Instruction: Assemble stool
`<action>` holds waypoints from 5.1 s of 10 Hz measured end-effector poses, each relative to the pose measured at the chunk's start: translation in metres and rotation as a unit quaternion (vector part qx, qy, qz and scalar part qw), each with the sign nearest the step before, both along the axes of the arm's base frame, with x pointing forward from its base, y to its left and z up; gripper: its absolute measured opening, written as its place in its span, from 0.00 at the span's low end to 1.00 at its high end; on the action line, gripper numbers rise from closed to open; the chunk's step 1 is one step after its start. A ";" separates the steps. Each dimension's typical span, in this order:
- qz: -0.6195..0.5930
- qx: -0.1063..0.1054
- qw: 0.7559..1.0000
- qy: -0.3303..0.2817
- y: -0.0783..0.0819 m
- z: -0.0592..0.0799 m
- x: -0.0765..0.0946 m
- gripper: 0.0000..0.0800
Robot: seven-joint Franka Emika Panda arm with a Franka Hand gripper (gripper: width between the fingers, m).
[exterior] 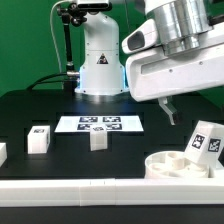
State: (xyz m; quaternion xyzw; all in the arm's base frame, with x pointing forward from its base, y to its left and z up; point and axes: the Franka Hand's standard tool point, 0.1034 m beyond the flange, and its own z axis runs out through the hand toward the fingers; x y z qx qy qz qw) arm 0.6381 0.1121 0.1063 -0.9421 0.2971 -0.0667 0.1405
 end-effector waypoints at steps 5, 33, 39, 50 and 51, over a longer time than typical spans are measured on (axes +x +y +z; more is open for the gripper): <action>0.193 -0.049 0.979 -0.042 0.005 -0.001 -0.001 0.81; 0.892 -0.212 0.379 -0.127 0.009 -0.027 -0.007 0.65; 0.880 -0.199 0.417 -0.110 0.002 -0.026 -0.008 0.43; 0.678 -0.151 0.714 -0.082 -0.029 -0.027 -0.006 0.43; 0.648 -0.151 0.741 -0.087 -0.030 -0.027 -0.004 0.43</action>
Offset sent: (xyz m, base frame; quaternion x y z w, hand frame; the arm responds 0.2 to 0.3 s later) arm 0.0000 0.0000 0.0000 0.0000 0.0000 -0.1938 0.9810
